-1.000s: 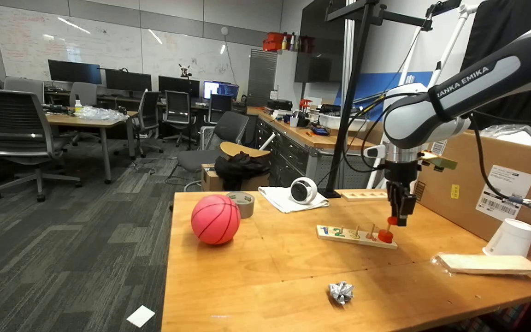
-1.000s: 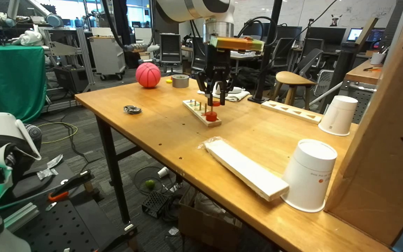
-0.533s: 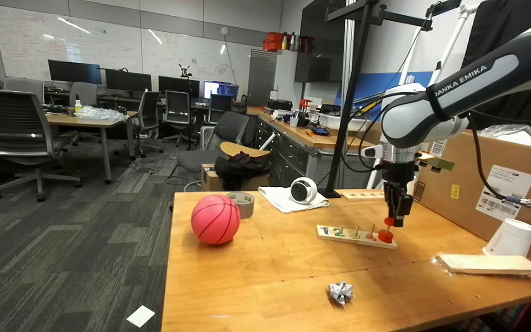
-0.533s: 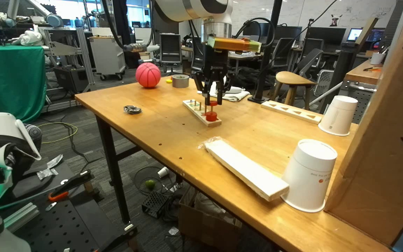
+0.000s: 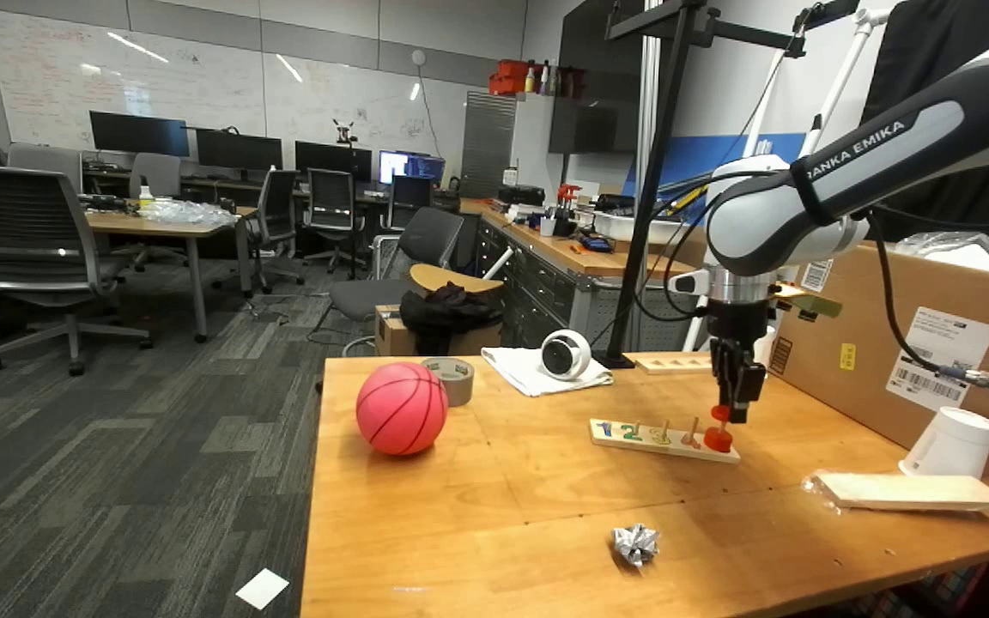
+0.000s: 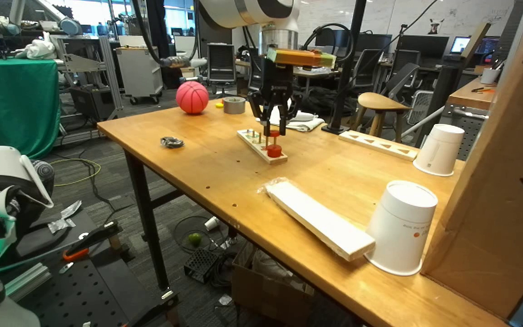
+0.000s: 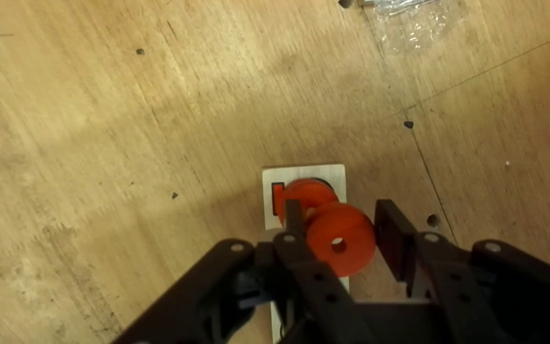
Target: Put both right and left blocks on the first right position
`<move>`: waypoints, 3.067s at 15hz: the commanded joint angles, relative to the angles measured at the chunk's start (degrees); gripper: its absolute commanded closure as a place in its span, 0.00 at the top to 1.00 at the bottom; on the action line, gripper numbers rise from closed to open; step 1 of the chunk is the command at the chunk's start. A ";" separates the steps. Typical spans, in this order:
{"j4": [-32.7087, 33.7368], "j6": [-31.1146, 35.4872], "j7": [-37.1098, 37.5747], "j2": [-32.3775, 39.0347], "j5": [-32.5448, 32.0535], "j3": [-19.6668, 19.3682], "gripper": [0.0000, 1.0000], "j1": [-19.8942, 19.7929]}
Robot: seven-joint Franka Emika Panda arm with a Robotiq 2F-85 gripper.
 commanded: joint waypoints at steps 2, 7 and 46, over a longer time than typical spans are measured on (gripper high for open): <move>0.02 -0.46 -0.75 0.26 0.66 0.23 0.24 0.12; -0.17 -0.34 -0.70 0.37 0.17 -0.22 0.24 -0.18; -3.11 4.67 -8.24 -0.82 8.05 -1.41 0.24 -4.40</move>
